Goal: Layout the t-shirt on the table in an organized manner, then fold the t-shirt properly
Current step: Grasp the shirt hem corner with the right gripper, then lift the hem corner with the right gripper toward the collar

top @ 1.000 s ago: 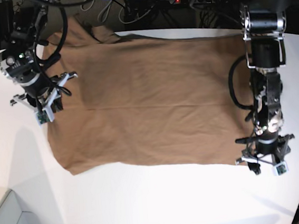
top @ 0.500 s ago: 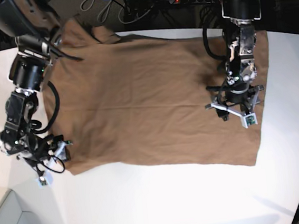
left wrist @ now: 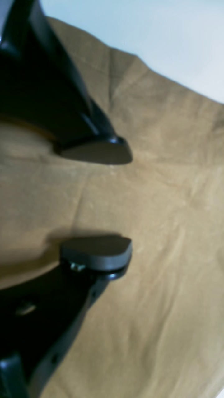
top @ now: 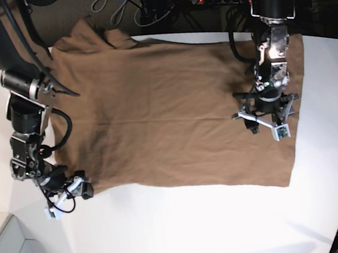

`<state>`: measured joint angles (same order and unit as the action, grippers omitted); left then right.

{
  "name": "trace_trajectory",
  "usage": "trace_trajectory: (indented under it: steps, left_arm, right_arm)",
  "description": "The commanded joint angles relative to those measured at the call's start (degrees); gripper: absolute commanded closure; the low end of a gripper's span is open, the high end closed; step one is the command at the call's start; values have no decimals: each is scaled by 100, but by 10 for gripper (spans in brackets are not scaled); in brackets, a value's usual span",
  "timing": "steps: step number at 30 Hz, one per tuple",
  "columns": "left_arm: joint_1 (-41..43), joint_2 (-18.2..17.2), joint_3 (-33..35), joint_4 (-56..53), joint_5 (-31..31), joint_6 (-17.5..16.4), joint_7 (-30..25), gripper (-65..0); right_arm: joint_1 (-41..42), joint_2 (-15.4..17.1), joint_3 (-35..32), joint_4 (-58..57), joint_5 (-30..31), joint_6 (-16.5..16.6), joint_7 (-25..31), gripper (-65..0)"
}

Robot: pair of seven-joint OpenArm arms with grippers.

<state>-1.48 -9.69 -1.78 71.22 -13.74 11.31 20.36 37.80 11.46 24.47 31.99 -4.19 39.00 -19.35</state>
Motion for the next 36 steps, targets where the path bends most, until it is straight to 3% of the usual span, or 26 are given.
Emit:
trace_trajectory:
  steps: [1, 11, 13, 17, 18, 21, 29, 36]
  left_arm:
    - [38, -37, -11, -14, -81, 25, 298, -361]
    - [46, -37, -11, -14, -108, 25, 298, -361]
    - [55, -37, -11, -23, -90, 25, 298, -361]
    - [55, -37, -11, -23, -99, 25, 298, -361]
    - [55, -37, -11, -23, -99, 25, 298, -361]
    - [55, -37, -11, -23, -99, 25, 298, -361]
    - [55, -37, -11, -23, -99, 25, 307, -361]
    - [38, -37, -11, -23, -108, 25, 307, -361]
  right_arm:
    - [207, 36, 1, 76, 98, -28, 243, -380]
    - [-189, -17, -25, 67, 98, -98, 305, -358]
    - [-224, -34, -25, 67, 98, -89, 305, -283]
    - [-180, -96, 1, 102, 106, -54, 313, -37]
    - [-171, -96, 1, 120, 106, -54, 313, 0]
    - [-250, -184, 10, 779, 115, -45, 261, 0]
    - [-2185, -852, -262, 4348, 80, -45, 217, 0]
    - [-4444, -966, -1467, 6581, 80, -45, 278, 0]
